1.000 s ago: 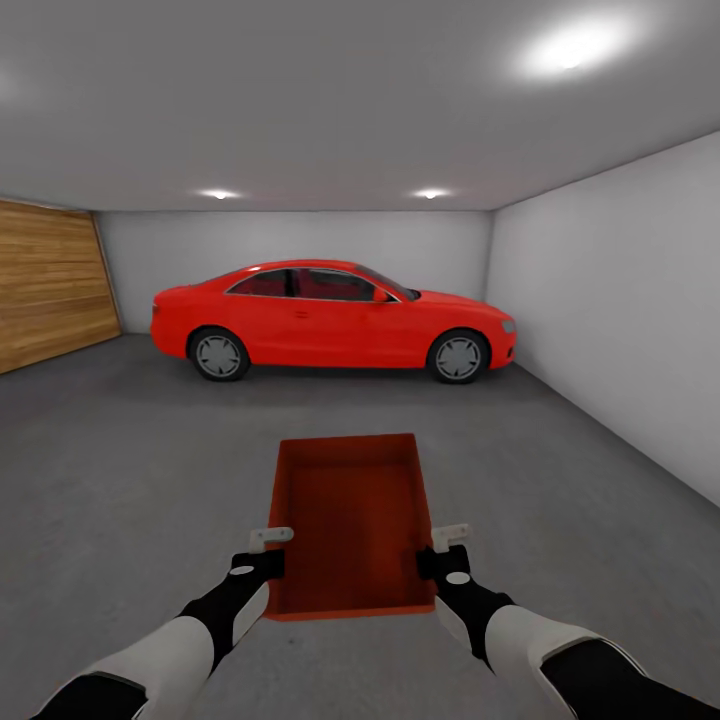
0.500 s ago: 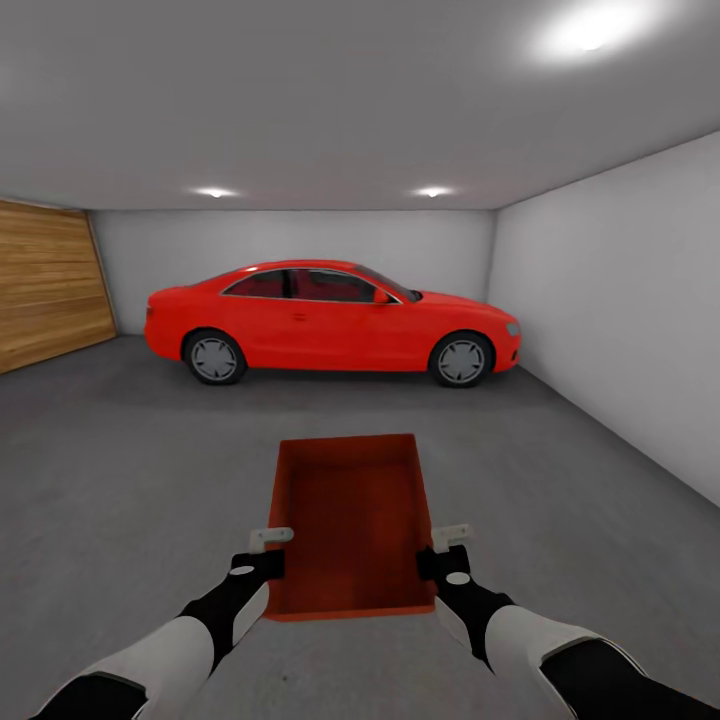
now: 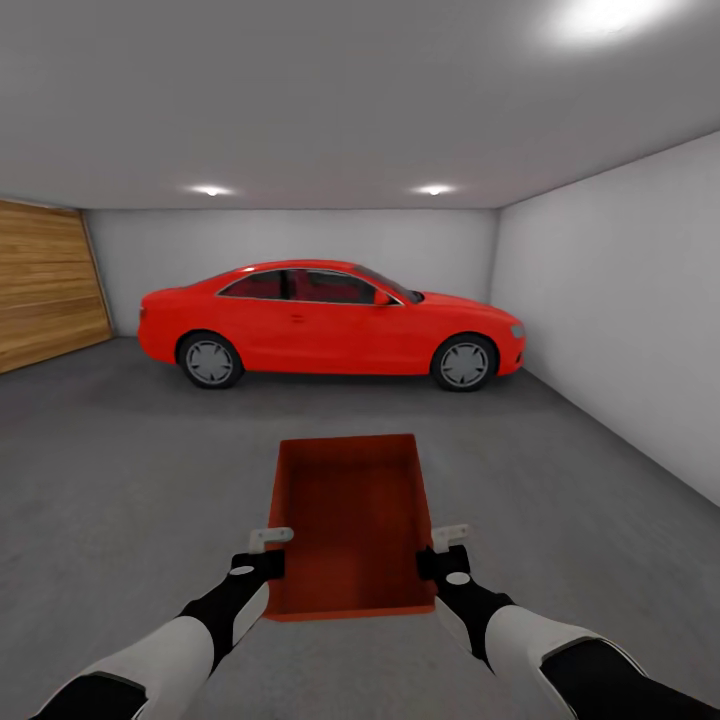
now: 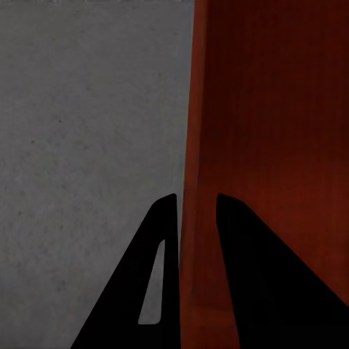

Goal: Move the two storage containers from the living room to the garage. In the garage, place one container on the floor and stack the other container on top of it (either order is fine).

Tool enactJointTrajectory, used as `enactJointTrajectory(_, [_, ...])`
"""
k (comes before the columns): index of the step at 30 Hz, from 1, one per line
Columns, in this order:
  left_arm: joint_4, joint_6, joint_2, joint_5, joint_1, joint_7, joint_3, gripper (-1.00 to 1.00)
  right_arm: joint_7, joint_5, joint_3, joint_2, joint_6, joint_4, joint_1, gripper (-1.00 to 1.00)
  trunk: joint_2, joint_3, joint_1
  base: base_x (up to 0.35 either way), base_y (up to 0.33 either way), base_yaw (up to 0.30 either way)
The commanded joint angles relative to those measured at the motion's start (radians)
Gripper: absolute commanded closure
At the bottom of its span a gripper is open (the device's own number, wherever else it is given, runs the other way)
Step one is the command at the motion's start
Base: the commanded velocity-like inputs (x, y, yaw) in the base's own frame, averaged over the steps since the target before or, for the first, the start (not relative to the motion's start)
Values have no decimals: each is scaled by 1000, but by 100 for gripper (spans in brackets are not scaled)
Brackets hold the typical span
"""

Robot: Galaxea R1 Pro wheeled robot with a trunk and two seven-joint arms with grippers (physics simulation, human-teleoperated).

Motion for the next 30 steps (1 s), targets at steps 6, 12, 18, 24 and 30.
enactJointTrajectory(6, [-4,-34,41,-12,-1,36,30,100,-6,-23,-40,-7,-7,13,-1,100,-1,-2,1,321,0,0])
enactJointTrajectory(12, [-4,-34,41,-12,-1,36,30,100,-6,-23,-40,-7,-7,13,-1,100,-1,-2,1,321,0,0])
enactJointTrajectory(18, [-4,-34,41,-12,-1,36,30,100,-6,-23,-40,-7,-7,13,-1,100,-1,-2,1,321,0,0])
enactJointTrajectory(24, [-4,-34,41,-12,-1,36,30,100,-6,-23,-40,-7,-8,13,-1,100,-1,-2,1,321,0,0])
enactJointTrajectory(30, [-5,-34,41,-12,-1,36,30,100,-6,-23,-40,-7,-7,13,-1,100,-1,-2,1,321,0,0])
